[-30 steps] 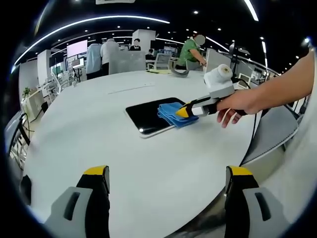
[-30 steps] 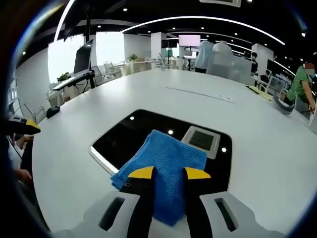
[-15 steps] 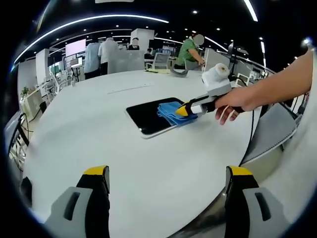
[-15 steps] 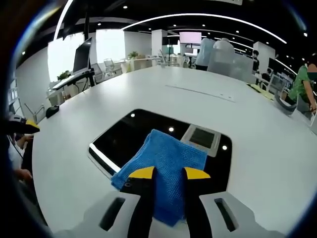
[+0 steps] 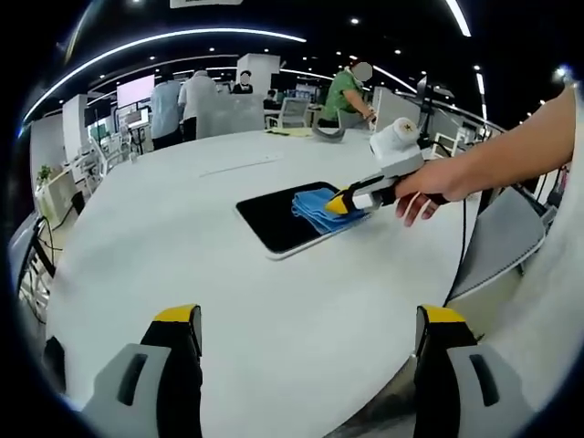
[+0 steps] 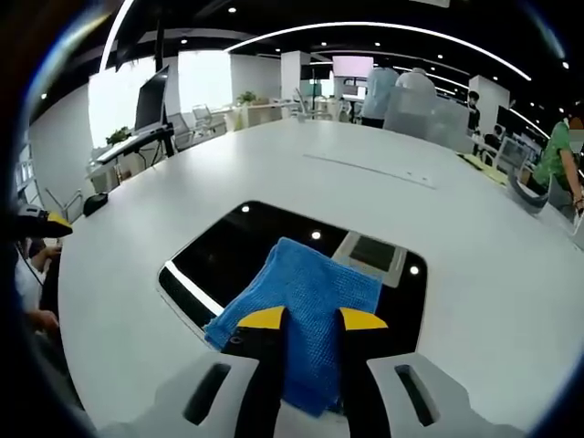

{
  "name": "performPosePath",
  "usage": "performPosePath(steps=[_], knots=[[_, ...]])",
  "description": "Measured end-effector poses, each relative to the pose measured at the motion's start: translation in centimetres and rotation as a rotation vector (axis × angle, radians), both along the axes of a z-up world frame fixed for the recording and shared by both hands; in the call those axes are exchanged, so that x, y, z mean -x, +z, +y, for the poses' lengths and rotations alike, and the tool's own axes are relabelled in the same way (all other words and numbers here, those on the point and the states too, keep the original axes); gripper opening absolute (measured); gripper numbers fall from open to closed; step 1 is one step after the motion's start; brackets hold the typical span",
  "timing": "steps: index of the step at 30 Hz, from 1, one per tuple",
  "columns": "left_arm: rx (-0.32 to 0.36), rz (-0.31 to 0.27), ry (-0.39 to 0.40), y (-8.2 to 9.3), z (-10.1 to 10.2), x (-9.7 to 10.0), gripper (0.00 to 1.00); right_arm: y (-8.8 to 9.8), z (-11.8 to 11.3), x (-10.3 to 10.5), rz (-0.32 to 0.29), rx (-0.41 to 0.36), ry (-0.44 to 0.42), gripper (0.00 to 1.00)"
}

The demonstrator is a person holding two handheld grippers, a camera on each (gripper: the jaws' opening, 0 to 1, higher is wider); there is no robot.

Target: Wipe the mirror surface with the cleaning cloth until all visible marks leave the cleaned area.

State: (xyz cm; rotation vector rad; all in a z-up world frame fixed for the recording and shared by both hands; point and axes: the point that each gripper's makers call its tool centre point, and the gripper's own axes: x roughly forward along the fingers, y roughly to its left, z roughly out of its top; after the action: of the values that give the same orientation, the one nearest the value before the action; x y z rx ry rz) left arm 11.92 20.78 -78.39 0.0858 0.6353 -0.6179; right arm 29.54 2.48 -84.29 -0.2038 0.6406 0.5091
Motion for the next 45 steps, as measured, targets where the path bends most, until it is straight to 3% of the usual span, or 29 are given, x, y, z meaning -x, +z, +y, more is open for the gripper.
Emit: performPosePath(steps=[24,45], knots=[[0.023,0.021,0.006,-1.2,-0.7,-0.7,0.99,0.0,-0.1,-2.4,-0.014,-0.008,0.012,0.18],[0.027,0.027,0.014,-1.2,-0.5,-0.5,0.99,0.0,-0.2,-4.3,-0.012,-0.001,-0.005,0.18]])
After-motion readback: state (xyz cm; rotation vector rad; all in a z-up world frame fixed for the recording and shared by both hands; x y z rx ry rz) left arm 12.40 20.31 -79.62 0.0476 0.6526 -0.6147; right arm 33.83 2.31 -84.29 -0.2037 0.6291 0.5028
